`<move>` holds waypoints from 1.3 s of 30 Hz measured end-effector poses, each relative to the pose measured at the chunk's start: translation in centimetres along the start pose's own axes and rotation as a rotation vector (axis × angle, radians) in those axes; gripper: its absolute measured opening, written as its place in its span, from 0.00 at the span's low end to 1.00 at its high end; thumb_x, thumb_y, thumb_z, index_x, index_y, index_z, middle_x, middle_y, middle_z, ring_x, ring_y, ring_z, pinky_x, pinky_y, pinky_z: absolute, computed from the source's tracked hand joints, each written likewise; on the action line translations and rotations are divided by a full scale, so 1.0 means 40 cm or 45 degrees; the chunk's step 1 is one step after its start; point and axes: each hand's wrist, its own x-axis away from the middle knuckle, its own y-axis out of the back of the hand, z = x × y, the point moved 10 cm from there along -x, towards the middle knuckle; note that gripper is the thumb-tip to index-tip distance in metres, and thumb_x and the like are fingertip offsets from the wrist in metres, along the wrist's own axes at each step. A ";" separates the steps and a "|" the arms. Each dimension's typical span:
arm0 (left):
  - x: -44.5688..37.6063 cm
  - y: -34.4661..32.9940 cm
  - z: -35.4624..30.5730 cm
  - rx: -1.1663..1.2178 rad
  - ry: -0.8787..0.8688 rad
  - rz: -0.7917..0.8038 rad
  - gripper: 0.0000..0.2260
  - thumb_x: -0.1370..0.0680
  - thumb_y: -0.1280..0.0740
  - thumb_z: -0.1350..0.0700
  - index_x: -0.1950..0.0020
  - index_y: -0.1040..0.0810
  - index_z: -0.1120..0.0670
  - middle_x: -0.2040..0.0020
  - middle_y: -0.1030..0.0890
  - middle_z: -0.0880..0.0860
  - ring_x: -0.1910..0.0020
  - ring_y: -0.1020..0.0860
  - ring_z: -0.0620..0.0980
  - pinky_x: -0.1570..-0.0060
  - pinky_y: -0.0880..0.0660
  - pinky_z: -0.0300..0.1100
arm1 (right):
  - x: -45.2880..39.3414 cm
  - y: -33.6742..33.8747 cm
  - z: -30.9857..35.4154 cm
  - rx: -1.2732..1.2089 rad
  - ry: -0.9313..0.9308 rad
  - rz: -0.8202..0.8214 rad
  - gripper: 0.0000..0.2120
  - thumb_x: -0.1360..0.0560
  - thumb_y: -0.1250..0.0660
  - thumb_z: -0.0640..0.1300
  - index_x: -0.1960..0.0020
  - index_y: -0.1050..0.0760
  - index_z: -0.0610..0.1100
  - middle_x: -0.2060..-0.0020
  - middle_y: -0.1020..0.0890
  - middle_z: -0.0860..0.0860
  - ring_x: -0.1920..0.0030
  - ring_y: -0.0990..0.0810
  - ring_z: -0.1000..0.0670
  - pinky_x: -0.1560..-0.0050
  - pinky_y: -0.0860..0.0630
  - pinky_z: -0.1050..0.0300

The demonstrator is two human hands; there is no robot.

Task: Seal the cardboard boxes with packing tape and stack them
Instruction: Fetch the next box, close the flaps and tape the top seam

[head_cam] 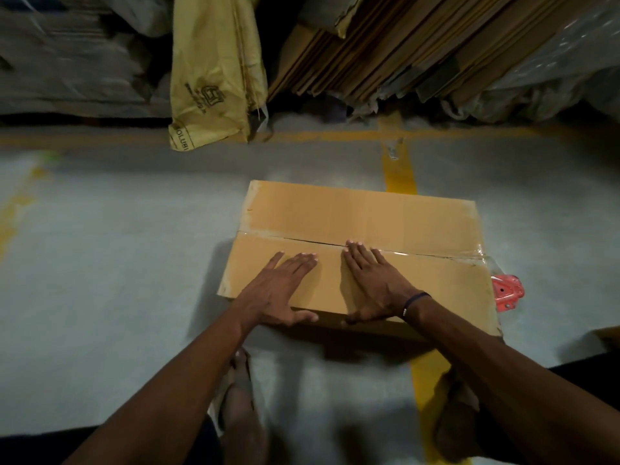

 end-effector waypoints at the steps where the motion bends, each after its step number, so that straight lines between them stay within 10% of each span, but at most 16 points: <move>1: 0.007 0.020 0.014 0.057 0.029 -0.056 0.53 0.28 0.39 0.22 0.14 0.53 0.52 0.14 0.51 0.50 0.16 0.51 0.49 0.18 0.60 0.52 | 0.001 0.011 0.014 -0.049 0.016 -0.010 0.75 0.42 0.33 0.83 0.18 0.68 0.42 0.19 0.66 0.44 0.18 0.63 0.44 0.23 0.68 0.50; 8: 0.007 0.026 0.148 -0.059 0.261 0.157 0.74 0.44 0.35 0.15 0.17 0.68 0.55 0.17 0.69 0.53 0.18 0.67 0.52 0.20 0.65 0.55 | -0.095 0.079 0.173 0.051 0.181 0.018 0.83 0.51 0.25 0.80 0.19 0.69 0.41 0.18 0.63 0.44 0.18 0.62 0.45 0.18 0.59 0.43; 19: -0.003 0.033 0.083 -0.222 0.369 0.229 0.66 0.36 0.25 0.27 0.16 0.60 0.59 0.15 0.54 0.63 0.16 0.55 0.61 0.19 0.59 0.61 | -0.074 0.089 0.200 -0.015 0.122 -0.016 0.71 0.40 0.22 0.72 0.17 0.59 0.39 0.17 0.51 0.43 0.18 0.49 0.44 0.19 0.53 0.49; 25: -0.093 0.030 -0.036 -0.157 0.265 0.209 0.76 0.45 0.22 0.24 0.16 0.66 0.57 0.17 0.66 0.59 0.17 0.63 0.61 0.20 0.59 0.65 | -0.009 0.058 0.084 0.110 0.031 0.076 0.83 0.51 0.22 0.77 0.18 0.67 0.40 0.18 0.62 0.45 0.18 0.60 0.45 0.18 0.57 0.42; 39: -0.239 -0.029 -0.208 -0.256 0.080 0.411 0.70 0.36 0.21 0.31 0.17 0.66 0.59 0.16 0.64 0.59 0.16 0.61 0.58 0.20 0.61 0.63 | 0.161 0.025 -0.158 0.096 -0.176 -0.030 0.77 0.45 0.24 0.77 0.18 0.65 0.40 0.17 0.59 0.44 0.17 0.56 0.44 0.19 0.55 0.45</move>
